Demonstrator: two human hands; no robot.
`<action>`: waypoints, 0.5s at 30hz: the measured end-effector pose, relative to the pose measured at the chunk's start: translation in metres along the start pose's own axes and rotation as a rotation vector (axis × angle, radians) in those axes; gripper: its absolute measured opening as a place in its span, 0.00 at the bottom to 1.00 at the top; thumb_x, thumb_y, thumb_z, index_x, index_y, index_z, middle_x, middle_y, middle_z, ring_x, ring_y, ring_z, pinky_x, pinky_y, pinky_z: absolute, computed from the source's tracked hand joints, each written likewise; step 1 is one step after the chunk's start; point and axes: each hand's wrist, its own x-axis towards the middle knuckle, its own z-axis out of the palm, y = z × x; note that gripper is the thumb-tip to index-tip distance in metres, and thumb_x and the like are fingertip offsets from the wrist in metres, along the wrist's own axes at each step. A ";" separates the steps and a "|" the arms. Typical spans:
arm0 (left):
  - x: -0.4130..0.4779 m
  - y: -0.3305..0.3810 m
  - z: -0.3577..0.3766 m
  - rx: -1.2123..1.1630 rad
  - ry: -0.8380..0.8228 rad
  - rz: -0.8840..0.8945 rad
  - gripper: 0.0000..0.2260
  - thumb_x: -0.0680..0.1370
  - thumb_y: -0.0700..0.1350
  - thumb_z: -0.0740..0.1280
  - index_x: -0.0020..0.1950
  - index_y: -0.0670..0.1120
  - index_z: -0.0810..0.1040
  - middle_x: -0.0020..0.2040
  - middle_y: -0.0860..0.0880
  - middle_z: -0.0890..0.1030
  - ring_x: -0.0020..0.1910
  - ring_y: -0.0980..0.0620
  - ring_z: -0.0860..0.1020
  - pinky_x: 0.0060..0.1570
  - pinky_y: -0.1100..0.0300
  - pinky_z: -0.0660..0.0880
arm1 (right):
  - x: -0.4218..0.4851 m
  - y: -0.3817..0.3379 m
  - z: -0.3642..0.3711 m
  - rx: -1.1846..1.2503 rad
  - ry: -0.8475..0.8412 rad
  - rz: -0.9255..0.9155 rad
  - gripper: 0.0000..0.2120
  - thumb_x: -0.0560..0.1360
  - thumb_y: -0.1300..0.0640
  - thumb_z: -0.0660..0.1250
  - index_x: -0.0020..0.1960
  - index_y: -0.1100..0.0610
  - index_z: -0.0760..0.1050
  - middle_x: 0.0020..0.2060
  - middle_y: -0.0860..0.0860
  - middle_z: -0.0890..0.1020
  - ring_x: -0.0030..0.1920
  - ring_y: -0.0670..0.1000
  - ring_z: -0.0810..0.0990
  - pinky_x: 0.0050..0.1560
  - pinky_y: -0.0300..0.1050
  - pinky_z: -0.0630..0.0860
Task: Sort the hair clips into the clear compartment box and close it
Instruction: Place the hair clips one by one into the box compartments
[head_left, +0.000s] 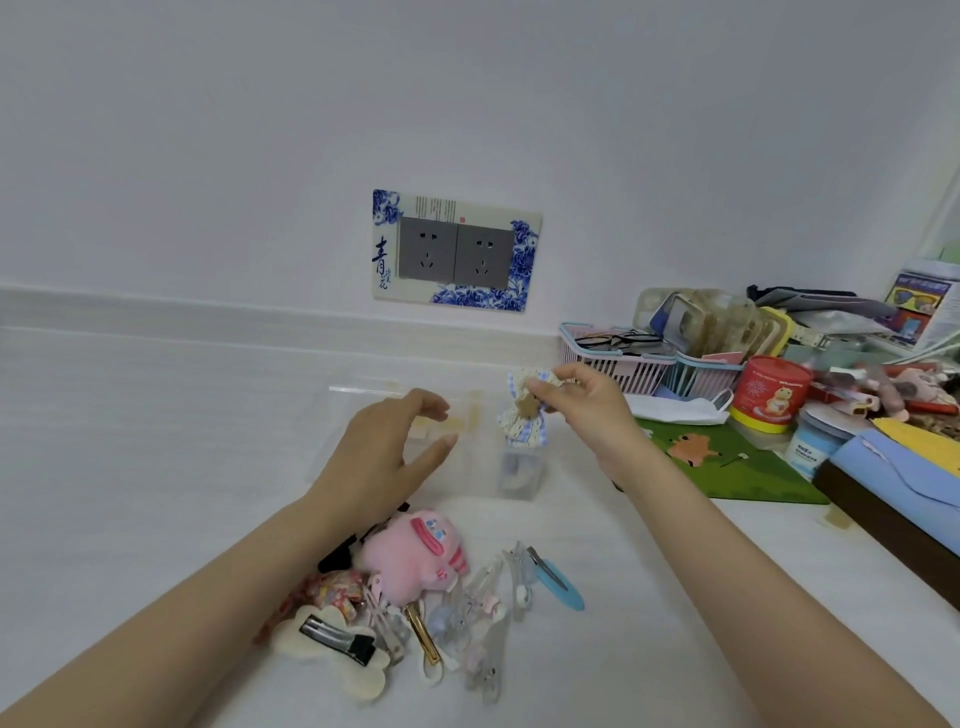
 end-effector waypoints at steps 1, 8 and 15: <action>0.000 -0.001 0.001 0.026 -0.012 0.009 0.21 0.74 0.62 0.56 0.59 0.52 0.72 0.55 0.58 0.79 0.56 0.57 0.75 0.60 0.55 0.70 | 0.003 0.004 0.003 -0.026 -0.017 0.014 0.10 0.70 0.56 0.73 0.46 0.57 0.74 0.37 0.56 0.81 0.36 0.49 0.77 0.38 0.33 0.71; -0.001 -0.004 0.005 0.129 -0.053 0.023 0.25 0.73 0.64 0.51 0.62 0.51 0.73 0.58 0.57 0.78 0.56 0.55 0.75 0.59 0.62 0.61 | 0.009 0.022 0.002 -0.345 -0.008 -0.189 0.04 0.72 0.56 0.71 0.45 0.53 0.77 0.44 0.49 0.81 0.42 0.49 0.74 0.43 0.39 0.69; -0.001 -0.006 0.007 0.136 -0.047 0.031 0.25 0.73 0.64 0.50 0.62 0.52 0.73 0.59 0.57 0.78 0.57 0.55 0.74 0.59 0.64 0.59 | -0.023 0.025 -0.010 -0.708 -0.230 -0.504 0.25 0.74 0.36 0.51 0.54 0.47 0.81 0.59 0.40 0.79 0.63 0.39 0.68 0.70 0.43 0.54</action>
